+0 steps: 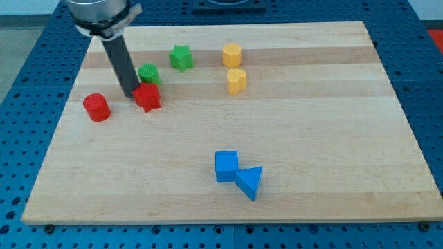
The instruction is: Push the green circle towards the top center
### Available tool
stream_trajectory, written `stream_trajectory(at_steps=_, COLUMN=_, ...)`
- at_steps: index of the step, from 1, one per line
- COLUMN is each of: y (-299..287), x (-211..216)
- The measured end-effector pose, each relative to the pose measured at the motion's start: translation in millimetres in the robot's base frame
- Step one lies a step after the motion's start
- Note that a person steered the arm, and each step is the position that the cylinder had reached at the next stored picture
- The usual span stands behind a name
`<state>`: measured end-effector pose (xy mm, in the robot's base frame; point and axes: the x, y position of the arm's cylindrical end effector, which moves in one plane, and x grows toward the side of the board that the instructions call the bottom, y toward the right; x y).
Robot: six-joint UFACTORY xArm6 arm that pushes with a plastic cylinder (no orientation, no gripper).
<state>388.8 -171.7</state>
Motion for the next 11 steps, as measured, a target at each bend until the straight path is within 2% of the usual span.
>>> stream_trajectory(at_steps=2, y=-0.5, x=-1.0)
stream_trajectory(at_steps=3, y=-26.7, x=-5.9)
stream_trajectory(at_steps=4, y=-79.1, x=-10.6)
stream_trajectory(at_steps=5, y=-116.4, x=0.8)
stream_trajectory(at_steps=7, y=-101.2, x=16.3)
stream_trajectory(at_steps=9, y=-6.9, x=46.5)
stream_trajectory(at_steps=10, y=1.7, x=44.8)
stream_trajectory(at_steps=11, y=-17.8, x=43.1)
